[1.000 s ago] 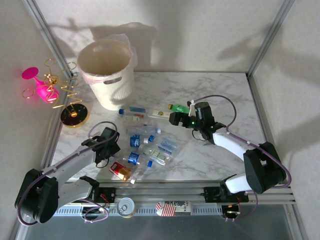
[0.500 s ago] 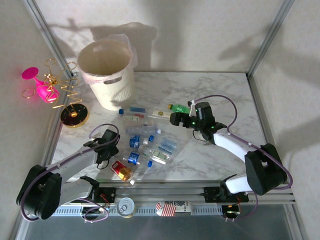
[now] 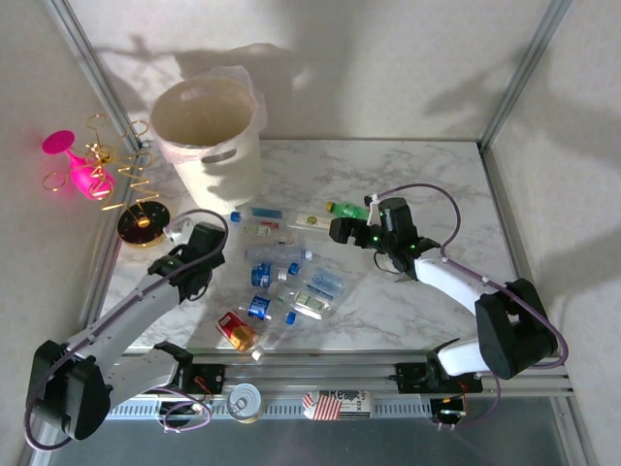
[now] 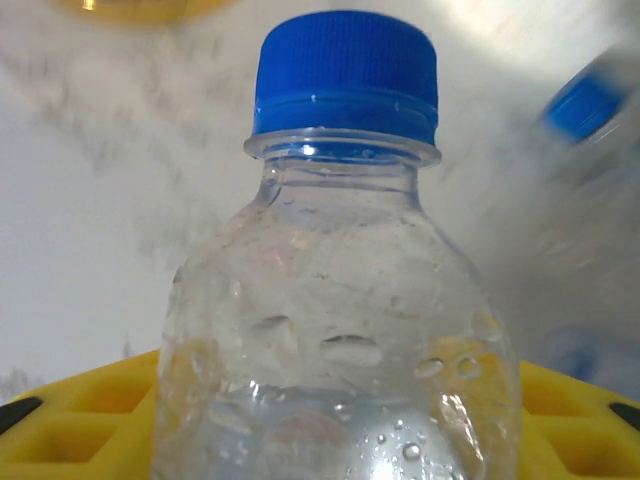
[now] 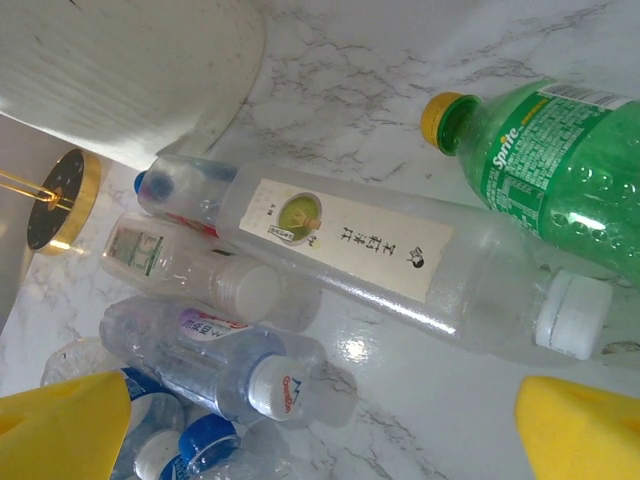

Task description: Put the plastic bottles in the bin

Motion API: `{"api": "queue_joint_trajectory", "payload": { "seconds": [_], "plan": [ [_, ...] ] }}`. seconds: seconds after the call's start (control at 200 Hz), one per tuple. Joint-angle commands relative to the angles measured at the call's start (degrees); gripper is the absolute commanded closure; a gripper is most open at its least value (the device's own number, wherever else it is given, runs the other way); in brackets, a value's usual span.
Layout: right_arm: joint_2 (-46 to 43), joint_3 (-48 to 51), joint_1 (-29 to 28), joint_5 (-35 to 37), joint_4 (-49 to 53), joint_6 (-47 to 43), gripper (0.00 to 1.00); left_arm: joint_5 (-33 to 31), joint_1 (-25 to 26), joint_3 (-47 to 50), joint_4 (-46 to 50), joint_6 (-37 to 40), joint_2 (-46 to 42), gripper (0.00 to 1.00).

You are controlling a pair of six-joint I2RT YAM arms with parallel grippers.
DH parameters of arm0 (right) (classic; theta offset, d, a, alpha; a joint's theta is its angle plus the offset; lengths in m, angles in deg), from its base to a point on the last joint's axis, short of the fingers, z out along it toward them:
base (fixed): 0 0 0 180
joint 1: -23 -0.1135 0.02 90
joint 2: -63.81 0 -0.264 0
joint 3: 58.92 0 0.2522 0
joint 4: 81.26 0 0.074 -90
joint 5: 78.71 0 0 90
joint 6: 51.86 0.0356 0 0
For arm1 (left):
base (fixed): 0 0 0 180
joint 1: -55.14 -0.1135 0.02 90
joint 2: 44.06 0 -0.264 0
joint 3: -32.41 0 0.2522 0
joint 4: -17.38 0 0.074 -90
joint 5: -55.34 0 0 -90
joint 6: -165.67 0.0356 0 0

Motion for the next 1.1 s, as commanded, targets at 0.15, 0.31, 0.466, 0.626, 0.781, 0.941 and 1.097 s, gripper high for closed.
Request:
{"api": "queue_joint_trajectory", "payload": {
  "seconds": [0.15,0.31,0.466,0.626,0.781,0.941,1.097],
  "plan": [
    [1.1,-3.0,-0.3,-1.7,-1.2,1.2,0.01,6.0,2.7,-10.8,-10.9,8.0,-0.9,0.74],
    [1.6,-3.9,-0.3,-2.1,-1.4,1.7,0.01,7.4,8.9,-18.3,-15.9,12.1,3.4,0.73],
    [2.2,-4.1,-0.3,-3.1,-2.4,2.7,0.01,7.3,10.6,-24.5,-23.3,15.8,7.7,0.72],
    [1.6,-3.2,-0.5,-3.6,-3.4,3.4,0.01,6.1,9.8,-28.9,-32.5,20.8,11.6,0.71],
    [-0.1,-1.1,-0.6,-2.9,-3.9,3.7,0.01,7.0,6.0,-35.8,-35.2,22.9,17.3,0.7],
    [-2.6,0.9,-0.6,-1.8,-3.4,3.5,0.01,10.2,-1.8,-43.0,-35.7,21.1,23.4,0.71],
    [-5.5,2.6,-0.6,0.1,-2.1,3.1,0.01,12.0,-8.2,-50.0,-34.7,19.7,29.7,0.72]
  ]
}}
